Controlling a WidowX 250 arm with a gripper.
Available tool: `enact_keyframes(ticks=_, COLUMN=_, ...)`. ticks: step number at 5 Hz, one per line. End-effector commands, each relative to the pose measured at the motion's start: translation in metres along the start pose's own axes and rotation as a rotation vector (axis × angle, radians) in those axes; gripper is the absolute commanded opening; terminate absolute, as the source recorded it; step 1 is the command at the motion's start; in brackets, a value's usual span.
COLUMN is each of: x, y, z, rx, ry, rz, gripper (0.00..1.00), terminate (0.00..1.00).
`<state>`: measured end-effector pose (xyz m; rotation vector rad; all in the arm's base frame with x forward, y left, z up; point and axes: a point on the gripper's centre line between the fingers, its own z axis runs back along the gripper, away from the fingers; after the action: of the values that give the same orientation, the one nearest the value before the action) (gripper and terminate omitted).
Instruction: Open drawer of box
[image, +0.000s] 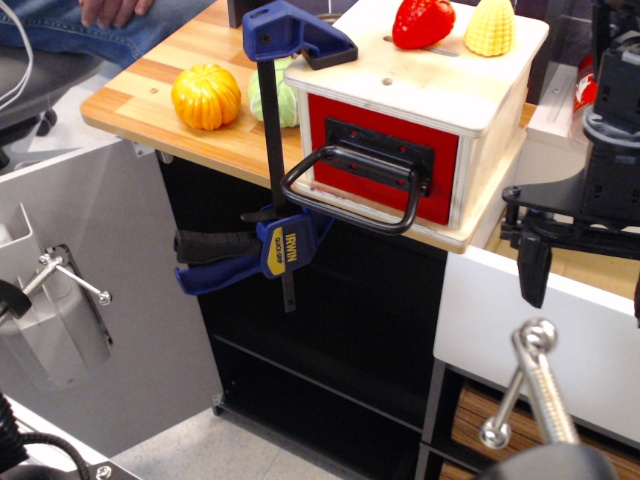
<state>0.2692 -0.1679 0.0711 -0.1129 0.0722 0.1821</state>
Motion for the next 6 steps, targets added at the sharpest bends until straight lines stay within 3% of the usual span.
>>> enact_keyframes(ticks=1, x=0.0, y=0.0, z=0.0, rx=0.0, ry=0.0, rz=0.0, gripper=1.0, terminate=0.0)
enact_keyframes(ticks=2, x=0.013, y=0.011, z=0.017, rx=-0.038, ry=-0.051, rz=-0.03, gripper=1.0, terminate=0.0)
enact_keyframes(ticks=4, x=0.037, y=0.055, z=0.045, rx=-0.055, ry=-0.077, rz=-0.109, gripper=1.0, terminate=0.0)
enact_keyframes(ticks=5, x=0.059, y=0.077, z=0.048, rx=-0.074, ry=-0.094, rz=-0.138, gripper=1.0, terminate=0.0)
enact_keyframes(ticks=6, x=0.071, y=0.097, z=0.047, rx=-0.056, ry=-0.078, rz=-0.176, gripper=1.0, terminate=0.0)
